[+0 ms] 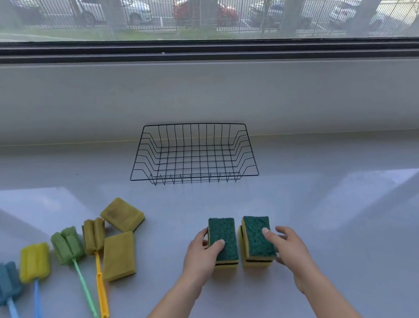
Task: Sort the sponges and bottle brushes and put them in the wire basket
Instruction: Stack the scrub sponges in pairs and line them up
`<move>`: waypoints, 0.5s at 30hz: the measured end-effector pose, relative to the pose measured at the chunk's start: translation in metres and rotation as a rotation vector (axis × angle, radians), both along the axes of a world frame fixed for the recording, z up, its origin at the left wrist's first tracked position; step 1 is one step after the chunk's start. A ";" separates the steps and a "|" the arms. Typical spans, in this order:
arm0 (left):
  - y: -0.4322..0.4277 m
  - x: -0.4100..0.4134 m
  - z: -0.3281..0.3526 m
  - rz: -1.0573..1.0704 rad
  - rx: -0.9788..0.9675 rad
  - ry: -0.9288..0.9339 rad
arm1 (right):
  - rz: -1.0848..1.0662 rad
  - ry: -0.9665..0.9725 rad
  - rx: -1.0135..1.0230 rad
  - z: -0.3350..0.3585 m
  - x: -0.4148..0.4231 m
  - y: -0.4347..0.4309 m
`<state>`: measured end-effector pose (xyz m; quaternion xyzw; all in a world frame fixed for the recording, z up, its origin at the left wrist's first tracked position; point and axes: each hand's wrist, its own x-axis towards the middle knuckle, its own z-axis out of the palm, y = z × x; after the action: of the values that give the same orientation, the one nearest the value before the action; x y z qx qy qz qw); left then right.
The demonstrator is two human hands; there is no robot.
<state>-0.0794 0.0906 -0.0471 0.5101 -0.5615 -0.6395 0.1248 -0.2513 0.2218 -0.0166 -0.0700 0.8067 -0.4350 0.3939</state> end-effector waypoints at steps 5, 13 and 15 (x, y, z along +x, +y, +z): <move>0.007 -0.014 0.000 -0.020 -0.011 0.008 | -0.016 -0.089 -0.042 -0.014 0.002 -0.004; -0.004 -0.046 0.010 -0.001 -0.019 0.066 | 0.009 0.023 -0.118 -0.007 -0.018 -0.026; -0.004 -0.048 0.012 -0.008 -0.015 0.078 | 0.023 0.042 -0.121 -0.009 -0.019 -0.026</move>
<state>-0.1273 0.0866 -0.0347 0.4817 -0.5628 -0.6553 0.1479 -0.2706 0.1955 -0.0259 -0.1122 0.7863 -0.4766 0.3768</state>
